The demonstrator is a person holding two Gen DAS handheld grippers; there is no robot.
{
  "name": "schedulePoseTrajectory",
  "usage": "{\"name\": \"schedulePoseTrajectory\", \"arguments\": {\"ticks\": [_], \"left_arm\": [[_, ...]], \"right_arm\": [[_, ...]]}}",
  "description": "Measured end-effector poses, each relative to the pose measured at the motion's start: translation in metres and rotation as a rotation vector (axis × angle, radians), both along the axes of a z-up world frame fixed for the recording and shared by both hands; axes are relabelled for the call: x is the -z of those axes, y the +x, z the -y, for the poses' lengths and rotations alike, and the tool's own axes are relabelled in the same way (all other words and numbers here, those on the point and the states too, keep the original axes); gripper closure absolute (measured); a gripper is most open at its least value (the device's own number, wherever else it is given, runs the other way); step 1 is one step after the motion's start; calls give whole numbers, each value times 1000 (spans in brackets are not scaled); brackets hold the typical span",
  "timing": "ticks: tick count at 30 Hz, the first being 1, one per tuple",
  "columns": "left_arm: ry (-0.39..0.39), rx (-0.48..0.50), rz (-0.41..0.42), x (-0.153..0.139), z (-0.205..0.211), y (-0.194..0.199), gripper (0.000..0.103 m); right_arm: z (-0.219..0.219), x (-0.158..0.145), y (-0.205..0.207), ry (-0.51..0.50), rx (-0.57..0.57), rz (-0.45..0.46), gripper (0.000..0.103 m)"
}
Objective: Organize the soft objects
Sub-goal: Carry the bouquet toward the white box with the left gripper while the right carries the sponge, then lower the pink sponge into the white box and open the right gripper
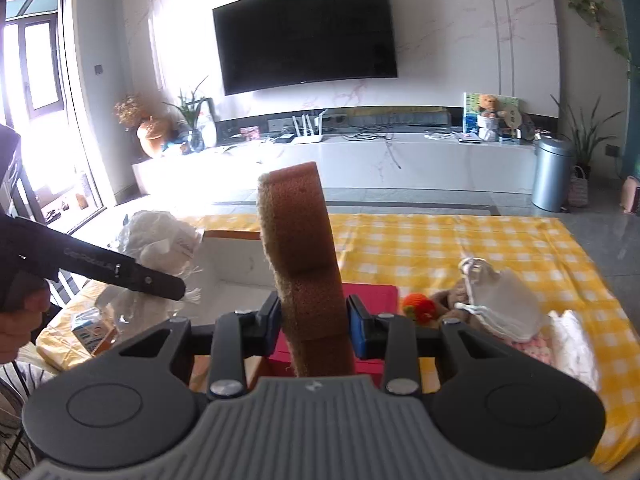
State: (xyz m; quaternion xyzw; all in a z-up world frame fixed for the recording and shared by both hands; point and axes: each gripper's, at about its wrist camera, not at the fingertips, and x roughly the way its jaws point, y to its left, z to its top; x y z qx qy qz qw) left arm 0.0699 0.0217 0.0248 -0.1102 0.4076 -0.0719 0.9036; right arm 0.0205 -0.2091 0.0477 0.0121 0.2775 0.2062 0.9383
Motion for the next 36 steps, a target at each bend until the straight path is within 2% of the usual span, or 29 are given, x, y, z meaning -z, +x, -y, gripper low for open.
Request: {"name": "schedulePoseTrajectory", "arguments": {"ticks": [5,11,16,21,26,32,36], "left_arm": [[22,-74,28,13,-30,-7,55],[-43,-122,58,25,-86,-15,55],[-91,-172,67,30,-108,-21,55],[-133,-200,68,38,-119,-26,55],[-159,-200,54,42,-120,-23,55],[-134,-176,42,45,-112,-23,55],[-122,-172,27,48,-109,-21,55]], "right_arm": [[-59,13,13,-64,-55,-44,69],[-125,59,33,-140,-99,-148,69],[-157,95,51,-167,-130,-255,69],[-171,113,64,-181,-155,-340,69],[-172,123,75,-203,-144,-386,69],[-164,122,87,-177,-117,-420,69],[-164,125,86,-211,-108,-416,71]]}}
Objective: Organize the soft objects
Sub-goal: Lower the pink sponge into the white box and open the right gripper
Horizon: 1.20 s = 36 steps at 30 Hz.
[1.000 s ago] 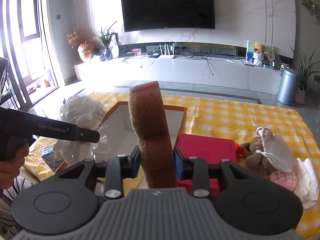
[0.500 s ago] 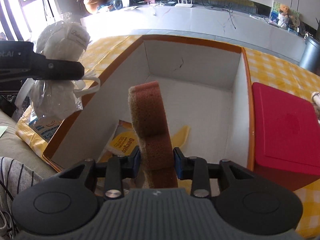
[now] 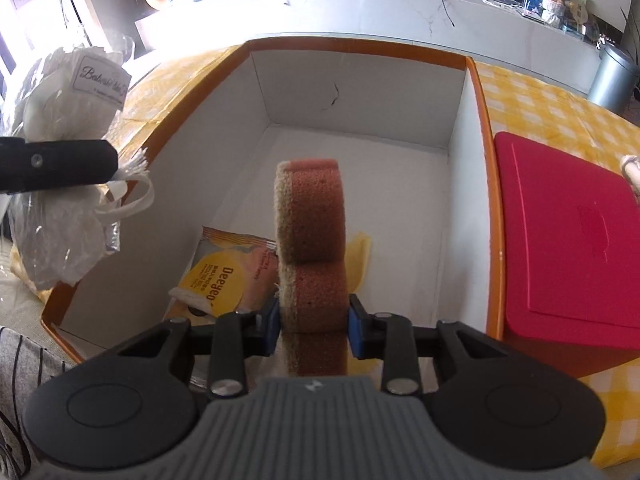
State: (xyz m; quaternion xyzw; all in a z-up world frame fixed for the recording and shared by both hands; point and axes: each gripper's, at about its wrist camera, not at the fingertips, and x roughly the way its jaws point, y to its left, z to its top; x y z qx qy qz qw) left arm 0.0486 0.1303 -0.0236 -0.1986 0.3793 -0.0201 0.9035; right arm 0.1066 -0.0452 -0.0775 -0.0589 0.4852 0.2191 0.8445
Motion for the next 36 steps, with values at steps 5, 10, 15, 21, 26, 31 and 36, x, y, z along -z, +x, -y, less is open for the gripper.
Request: {"name": "schedulePoseTrajectory", "arguments": {"ticks": [5,10,15,21,26,31,36], "left_arm": [[10,6,-11,2,2,1,55],[4,8,-23,4,2,1,55],[4,6,-27,4,1,2,55],[8,20,-47,6,4,4,54],[42,34,-41,6,12,2,54],[39,64,-32,9,26,5,54],[26,116,-20,13,49,10,54]], "right_arm": [[5,-6,-1,51,0,-11,71],[10,-6,6,100,20,-70,71],[0,-9,-2,23,20,-2,70],[-13,-22,-25,-139,-33,196,52],[-8,-45,-32,-225,-68,354,32],[30,-66,-31,-140,14,420,21],[75,-65,-23,-61,162,436,21]]}}
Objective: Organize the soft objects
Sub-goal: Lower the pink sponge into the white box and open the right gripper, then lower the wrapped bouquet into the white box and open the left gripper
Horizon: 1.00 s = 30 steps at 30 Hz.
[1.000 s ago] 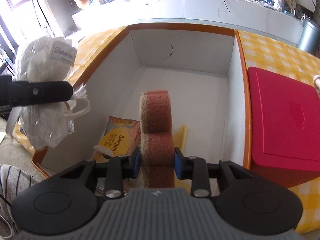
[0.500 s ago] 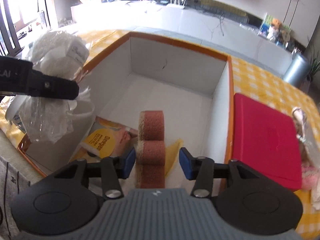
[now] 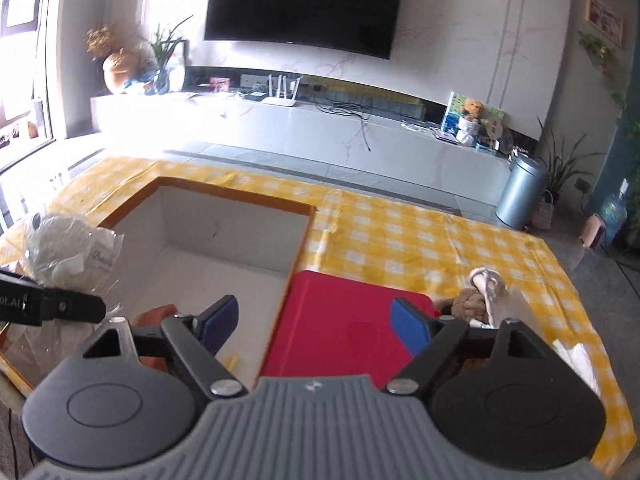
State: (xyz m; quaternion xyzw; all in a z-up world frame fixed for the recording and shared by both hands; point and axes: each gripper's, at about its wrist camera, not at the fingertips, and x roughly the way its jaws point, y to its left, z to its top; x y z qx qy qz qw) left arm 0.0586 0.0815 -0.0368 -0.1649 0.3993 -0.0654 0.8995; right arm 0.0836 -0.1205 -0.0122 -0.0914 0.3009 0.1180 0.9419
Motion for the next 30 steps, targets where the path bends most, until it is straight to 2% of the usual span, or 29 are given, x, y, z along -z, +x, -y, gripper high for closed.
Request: {"name": "schedulePoseTrajectory", "arguments": {"ticks": [4,6,11,15,23,25,27,29,30], "left_arm": [[-57,37,18,-1,20,7,54],[-77,56,31,-3,31,12,54],[-65,88,29,0,52,22,54],[-40,90,-7,12,59,29,54],[33,99,-188,44,62,44,51],[54,116,-204,48,64,44,43],[54,145,-208,49,68,43,19],[48,156,-191,48,70,38,13],[68,151,-180,47,73,33,13]], "right_arm": [[35,4,5,184,46,-53,21],[41,5,5,220,50,-70,21],[38,9,1,206,33,-63,21],[43,11,-3,194,31,-67,22],[40,14,-3,188,19,-78,22],[39,15,-3,181,16,-80,22],[37,16,-4,172,12,-83,22],[37,17,-4,165,10,-85,22],[38,17,-3,162,13,-87,22]]}}
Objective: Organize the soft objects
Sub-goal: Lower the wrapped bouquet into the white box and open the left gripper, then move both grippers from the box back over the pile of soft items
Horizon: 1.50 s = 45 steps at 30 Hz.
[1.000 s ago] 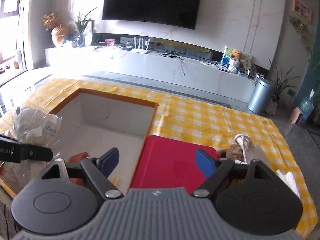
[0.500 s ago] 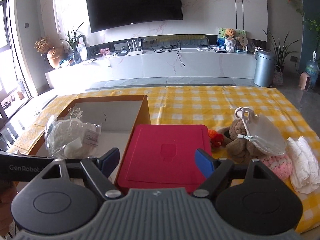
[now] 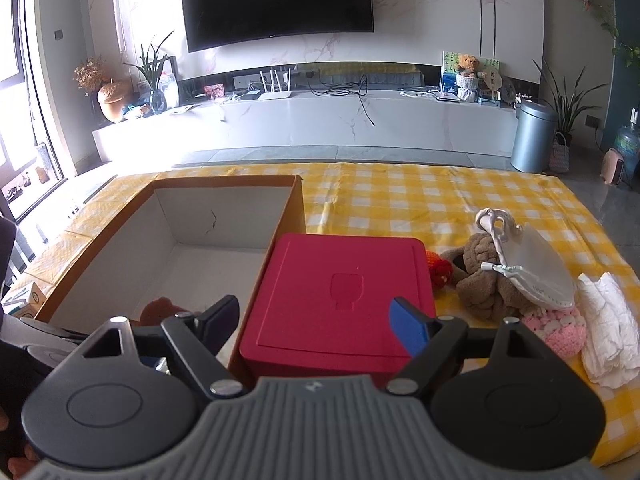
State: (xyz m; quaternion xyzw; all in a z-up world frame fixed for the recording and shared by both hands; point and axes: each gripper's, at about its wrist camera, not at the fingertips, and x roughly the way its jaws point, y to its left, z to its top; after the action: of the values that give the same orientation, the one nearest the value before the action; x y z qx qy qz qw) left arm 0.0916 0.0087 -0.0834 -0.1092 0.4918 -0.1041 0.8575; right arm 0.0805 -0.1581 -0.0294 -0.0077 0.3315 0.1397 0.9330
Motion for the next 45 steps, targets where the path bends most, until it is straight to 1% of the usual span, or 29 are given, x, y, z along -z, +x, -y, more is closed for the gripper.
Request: {"name": "schedulePoseTrajectory", "arguments": {"ticks": [2,4,8,11,13,17,20,24,27,29,31,34,36,38,41,43,45], "left_arm": [[59,4,21,-4,5,-5,12],[99,16,42,-7,6,-10,12],[116,3,60,-15,1,-22,12],[142,-42,93,-27,-2,-29,12],[161,-83,129,-37,-6,-36,12],[164,-120,200,-57,-11,-45,12],[165,-123,247,-70,-11,-53,12],[143,-121,276,-84,-4,-56,12],[120,-97,297,-90,5,-54,12],[98,-107,329,-93,10,-53,12],[109,-133,353,-96,18,-53,12],[148,-106,380,-100,31,-49,12],[163,-65,374,-99,42,-44,12],[153,-34,351,-98,52,-38,12],[141,-7,324,-93,68,-31,12],[144,7,313,-92,80,-25,12],[143,26,299,-89,90,-20,12]], "right_arm": [[2,0,1,-1,8,-2,22],[3,-1,0,0,14,-2,22],[5,-2,-1,5,22,0,22],[7,-3,-2,9,24,4,21],[9,-4,-2,14,28,5,21],[11,-6,-4,20,36,12,21],[14,-9,-5,14,48,21,19],[26,-17,-9,1,66,45,18],[46,-29,-12,-19,102,62,16],[62,-36,-14,-40,121,70,15],[79,-42,-19,-72,145,81,14],[112,-41,-26,-147,176,86,11],[133,-36,-27,-188,214,63,11],[153,-30,-27,-202,260,42,11],[176,-18,-25,-166,292,10,11],[184,-10,-20,-149,306,-10,11],[186,0,-11,-164,313,-37,11]]}}
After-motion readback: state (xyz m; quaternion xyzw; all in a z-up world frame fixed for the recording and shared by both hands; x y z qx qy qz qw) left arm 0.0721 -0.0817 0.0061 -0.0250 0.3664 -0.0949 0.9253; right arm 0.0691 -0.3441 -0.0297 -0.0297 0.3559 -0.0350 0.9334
